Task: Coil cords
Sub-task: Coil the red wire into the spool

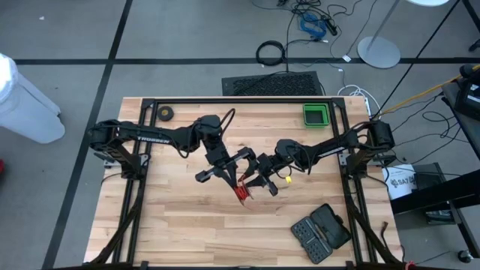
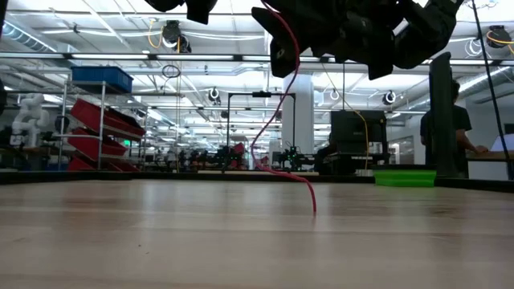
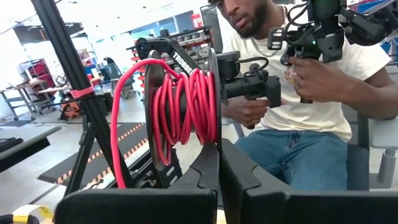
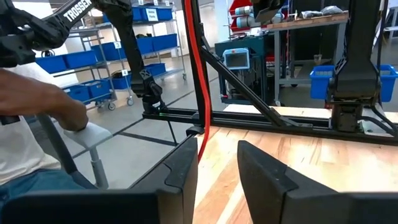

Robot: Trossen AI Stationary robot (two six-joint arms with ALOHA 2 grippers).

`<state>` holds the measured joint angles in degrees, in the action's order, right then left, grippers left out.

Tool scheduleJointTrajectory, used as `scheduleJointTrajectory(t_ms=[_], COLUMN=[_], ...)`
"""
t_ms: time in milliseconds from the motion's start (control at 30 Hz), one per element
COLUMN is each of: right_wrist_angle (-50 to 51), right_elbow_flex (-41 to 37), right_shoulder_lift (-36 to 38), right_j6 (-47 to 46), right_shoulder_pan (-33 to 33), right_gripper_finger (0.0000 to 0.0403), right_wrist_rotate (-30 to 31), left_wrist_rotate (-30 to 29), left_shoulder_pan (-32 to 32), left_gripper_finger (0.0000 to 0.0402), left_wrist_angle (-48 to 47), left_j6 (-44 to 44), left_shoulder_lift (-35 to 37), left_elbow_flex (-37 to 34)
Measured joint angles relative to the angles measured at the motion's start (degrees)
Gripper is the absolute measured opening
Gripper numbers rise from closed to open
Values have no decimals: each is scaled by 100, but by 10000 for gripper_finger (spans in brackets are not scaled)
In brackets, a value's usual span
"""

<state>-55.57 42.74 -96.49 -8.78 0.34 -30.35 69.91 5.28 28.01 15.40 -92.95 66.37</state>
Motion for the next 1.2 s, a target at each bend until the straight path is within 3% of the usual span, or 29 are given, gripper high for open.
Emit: scheduleJointTrajectory(t_ms=[433, 600, 800, 1200], right_wrist_angle=[2, 2, 2, -35], right_elbow_flex=[0, 0, 0, 0], right_shoulder_lift=[4, 4, 4, 4], right_j6=[2, 89, 231, 160], right_shoulder_pan=[0, 0, 0, -136], right_gripper_finger=[102, 73, 7, 1], right_wrist_rotate=[2, 4, 43, 375], left_wrist_rotate=[-121, -142, -142, -142], left_shoulder_pan=[0, 0, 0, -18], left_gripper_finger=[2, 2, 2, 2], left_wrist_angle=[0, 0, 0, -22], left_j6=[2, 2, 3, 0], left_shoulder_lift=[-3, -4, -4, -4], left_elbow_flex=[0, 0, 0, 0])
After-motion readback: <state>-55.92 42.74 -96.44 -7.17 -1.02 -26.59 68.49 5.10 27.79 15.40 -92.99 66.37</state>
